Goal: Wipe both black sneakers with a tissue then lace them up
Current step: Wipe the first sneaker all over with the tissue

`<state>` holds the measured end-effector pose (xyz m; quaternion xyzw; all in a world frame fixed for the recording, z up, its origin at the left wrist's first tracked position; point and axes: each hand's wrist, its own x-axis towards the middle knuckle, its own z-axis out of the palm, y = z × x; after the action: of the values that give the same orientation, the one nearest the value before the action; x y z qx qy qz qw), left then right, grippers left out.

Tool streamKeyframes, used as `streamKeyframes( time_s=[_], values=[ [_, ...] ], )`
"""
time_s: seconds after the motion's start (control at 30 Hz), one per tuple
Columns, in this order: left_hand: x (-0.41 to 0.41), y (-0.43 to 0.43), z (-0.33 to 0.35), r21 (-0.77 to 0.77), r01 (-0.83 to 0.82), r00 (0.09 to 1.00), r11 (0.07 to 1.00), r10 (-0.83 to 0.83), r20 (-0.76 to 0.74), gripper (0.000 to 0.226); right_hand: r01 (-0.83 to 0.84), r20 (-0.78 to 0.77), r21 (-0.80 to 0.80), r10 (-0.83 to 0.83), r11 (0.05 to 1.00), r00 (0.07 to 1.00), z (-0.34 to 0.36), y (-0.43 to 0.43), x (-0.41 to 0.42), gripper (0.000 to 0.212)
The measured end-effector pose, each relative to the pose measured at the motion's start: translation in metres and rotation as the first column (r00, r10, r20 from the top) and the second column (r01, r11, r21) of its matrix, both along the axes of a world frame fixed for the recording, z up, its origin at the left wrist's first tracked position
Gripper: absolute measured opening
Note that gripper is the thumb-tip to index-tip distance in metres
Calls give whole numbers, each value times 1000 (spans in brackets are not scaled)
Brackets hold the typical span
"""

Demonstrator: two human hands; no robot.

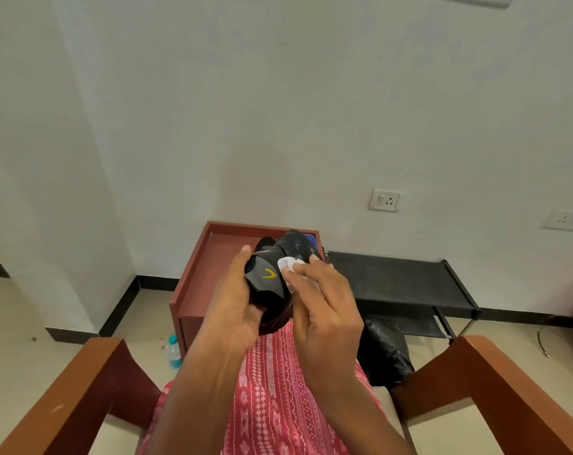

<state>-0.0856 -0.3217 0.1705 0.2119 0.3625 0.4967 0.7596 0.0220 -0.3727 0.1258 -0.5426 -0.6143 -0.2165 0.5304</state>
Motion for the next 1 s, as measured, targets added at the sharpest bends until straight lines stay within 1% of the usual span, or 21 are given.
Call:
streamKeyframes(
  time_s=[0.13,0.2,0.27,0.3,0.37,0.43,0.53,0.67,0.77,0.87,0.97,1.0],
  values=[
    [6,-6,1,25,67,996,997,-68,56,56,-119,1,-2,119,993,993,7,2,-13,28],
    [7,-7,0,62,60,994,996,-65,91,59,-196,1,-33,197,980,980,18,7,-17,31],
    [7,-8,-1,139,53,992,989,-68,105,49,-156,40,-35,158,987,987,33,14,-15,32],
    [6,-9,0,190,59,993,980,-76,86,43,-125,50,-31,126,992,991,41,19,-12,32],
    [8,-13,3,289,73,997,955,-78,6,39,-71,48,-42,73,997,996,54,27,-5,34],
    [12,-14,4,339,92,995,936,-78,-56,40,-18,37,-70,20,997,999,60,30,2,35],
    [14,-15,4,323,84,996,943,-71,-52,44,12,-10,-79,-12,997,1000,59,17,1,36],
    [14,-15,5,267,82,993,960,-101,58,53,-70,-41,-52,68,996,997,41,-12,-10,35],
    [16,-13,3,251,103,986,962,-132,101,61,-97,-68,-35,94,995,993,33,-22,-15,33],
    [18,-13,0,313,135,984,940,-164,71,61,-122,-92,-25,119,992,989,43,-17,-14,32],
    [19,-14,-1,374,136,987,917,-160,34,57,-276,-144,-57,266,959,953,59,-6,-10,34],
    [19,-14,-2,378,133,987,916,-159,38,56,-285,-144,-71,273,956,951,64,-4,-11,33]
  ],
)
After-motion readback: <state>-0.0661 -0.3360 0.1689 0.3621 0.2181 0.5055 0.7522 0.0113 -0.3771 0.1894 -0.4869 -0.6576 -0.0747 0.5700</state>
